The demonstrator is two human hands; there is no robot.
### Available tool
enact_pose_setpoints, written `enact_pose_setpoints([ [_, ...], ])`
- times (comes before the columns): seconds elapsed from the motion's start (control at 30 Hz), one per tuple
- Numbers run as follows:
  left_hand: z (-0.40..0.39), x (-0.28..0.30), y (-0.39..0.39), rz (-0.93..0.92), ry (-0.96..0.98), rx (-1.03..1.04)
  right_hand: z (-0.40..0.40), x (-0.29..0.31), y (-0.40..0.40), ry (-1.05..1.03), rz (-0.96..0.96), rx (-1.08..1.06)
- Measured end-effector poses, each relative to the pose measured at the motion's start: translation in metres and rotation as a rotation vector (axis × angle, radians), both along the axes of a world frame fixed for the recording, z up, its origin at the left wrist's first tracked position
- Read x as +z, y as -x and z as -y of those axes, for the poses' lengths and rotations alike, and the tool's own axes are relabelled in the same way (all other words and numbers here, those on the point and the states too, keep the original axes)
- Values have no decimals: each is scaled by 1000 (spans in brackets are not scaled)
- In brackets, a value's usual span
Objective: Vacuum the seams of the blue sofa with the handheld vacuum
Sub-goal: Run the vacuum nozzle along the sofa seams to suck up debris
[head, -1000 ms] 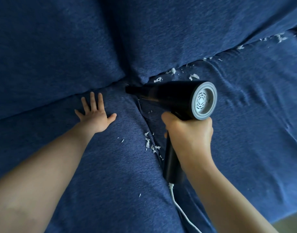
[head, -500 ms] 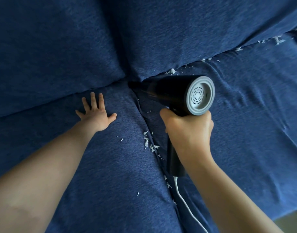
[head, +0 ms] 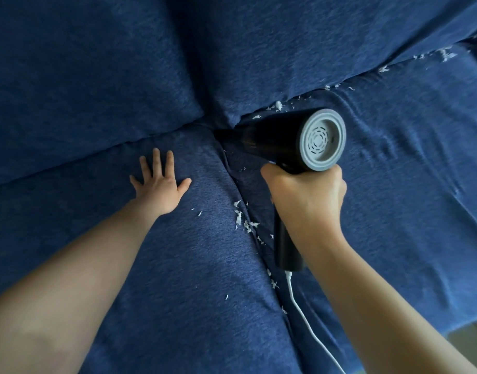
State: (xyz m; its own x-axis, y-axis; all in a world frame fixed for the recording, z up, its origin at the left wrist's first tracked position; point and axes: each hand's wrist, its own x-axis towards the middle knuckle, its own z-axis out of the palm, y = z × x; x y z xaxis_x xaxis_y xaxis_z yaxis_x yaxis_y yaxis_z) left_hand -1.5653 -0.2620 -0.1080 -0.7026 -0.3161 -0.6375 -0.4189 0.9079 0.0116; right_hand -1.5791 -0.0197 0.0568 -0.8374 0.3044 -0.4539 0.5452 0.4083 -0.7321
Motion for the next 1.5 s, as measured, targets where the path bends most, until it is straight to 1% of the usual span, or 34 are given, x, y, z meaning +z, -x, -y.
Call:
enact_pose_setpoints([
  [0.17,5,-4,-16,-42,5,-50,-2,-2,-5,23,22,-16],
  [0.27,8,-2,-22,-90,-12,-60,-16,10,-23,40,22,-22],
  [0.33,10,1,-23,-99,-25,-70,-23,20,-38,72,57,-11],
  [0.43,14,9,-28,-72,-44,-62,-28,32,-67,93,139,67],
  [0.53,15,10,-35,-86,-51,-61,-31,36,-85,79,169,137],
  [0.73,-1,7,-47,-114,-33,1,-45,31,-93,67,190,154],
  [0.9,-21,7,-53,-100,-11,22,-58,28,-84,13,132,87],
  [1.03,-40,8,-54,-44,-34,-58,-62,21,-71,-21,86,48],
  [1.27,-57,3,-53,-8,-28,-19,-50,8,-42,2,1,10],
  [1.5,-59,3,-52,-25,-19,-14,-37,-5,-16,1,28,41],
])
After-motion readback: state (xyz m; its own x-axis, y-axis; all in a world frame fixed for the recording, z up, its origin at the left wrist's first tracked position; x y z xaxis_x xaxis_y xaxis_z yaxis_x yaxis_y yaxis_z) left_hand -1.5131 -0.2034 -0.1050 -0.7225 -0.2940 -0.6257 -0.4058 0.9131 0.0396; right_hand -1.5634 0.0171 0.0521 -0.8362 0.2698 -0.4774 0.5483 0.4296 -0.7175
